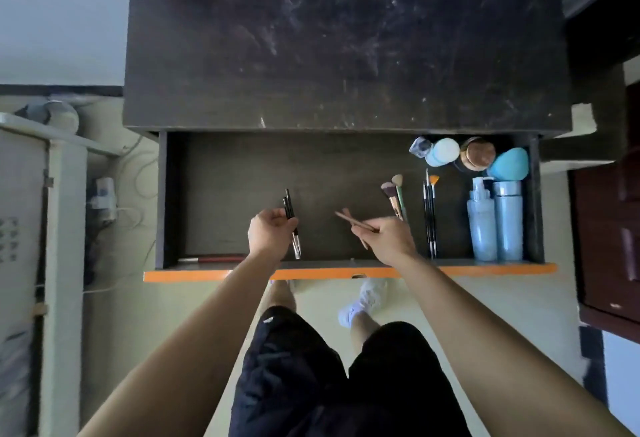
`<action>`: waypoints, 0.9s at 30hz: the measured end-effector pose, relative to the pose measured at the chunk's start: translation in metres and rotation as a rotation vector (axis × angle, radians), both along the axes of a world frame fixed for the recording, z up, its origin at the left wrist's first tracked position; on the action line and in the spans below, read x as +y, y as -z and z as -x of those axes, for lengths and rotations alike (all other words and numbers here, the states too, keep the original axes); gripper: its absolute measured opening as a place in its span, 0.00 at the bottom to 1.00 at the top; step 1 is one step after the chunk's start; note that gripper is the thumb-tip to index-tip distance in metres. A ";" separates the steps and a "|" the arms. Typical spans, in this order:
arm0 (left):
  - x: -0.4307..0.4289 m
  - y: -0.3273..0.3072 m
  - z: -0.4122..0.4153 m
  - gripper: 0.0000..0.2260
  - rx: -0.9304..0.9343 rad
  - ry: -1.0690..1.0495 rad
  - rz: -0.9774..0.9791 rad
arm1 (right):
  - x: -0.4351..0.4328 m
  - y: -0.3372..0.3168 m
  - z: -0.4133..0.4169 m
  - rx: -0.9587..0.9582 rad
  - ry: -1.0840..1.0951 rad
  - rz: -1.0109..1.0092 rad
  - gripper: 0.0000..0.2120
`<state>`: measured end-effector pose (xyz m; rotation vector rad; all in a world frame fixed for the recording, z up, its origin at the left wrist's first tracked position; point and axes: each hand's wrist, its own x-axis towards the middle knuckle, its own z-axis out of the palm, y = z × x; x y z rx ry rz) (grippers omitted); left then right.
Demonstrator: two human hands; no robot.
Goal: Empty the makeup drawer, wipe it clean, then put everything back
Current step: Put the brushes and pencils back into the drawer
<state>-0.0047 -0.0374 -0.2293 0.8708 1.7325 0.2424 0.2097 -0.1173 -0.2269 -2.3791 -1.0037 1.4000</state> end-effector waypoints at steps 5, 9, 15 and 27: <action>-0.017 0.009 -0.019 0.06 0.273 0.192 -0.068 | -0.005 0.027 0.011 -0.035 -0.065 0.009 0.10; -0.023 0.020 -0.019 0.12 0.360 0.333 -0.072 | -0.016 0.031 0.017 -0.124 -0.092 0.015 0.13; -0.021 0.030 -0.007 0.20 0.395 0.466 -0.042 | -0.023 0.023 0.024 -0.268 -0.171 0.045 0.26; -0.019 0.040 -0.001 0.15 0.350 0.440 -0.063 | 0.000 0.030 0.044 -0.212 -0.430 -0.097 0.18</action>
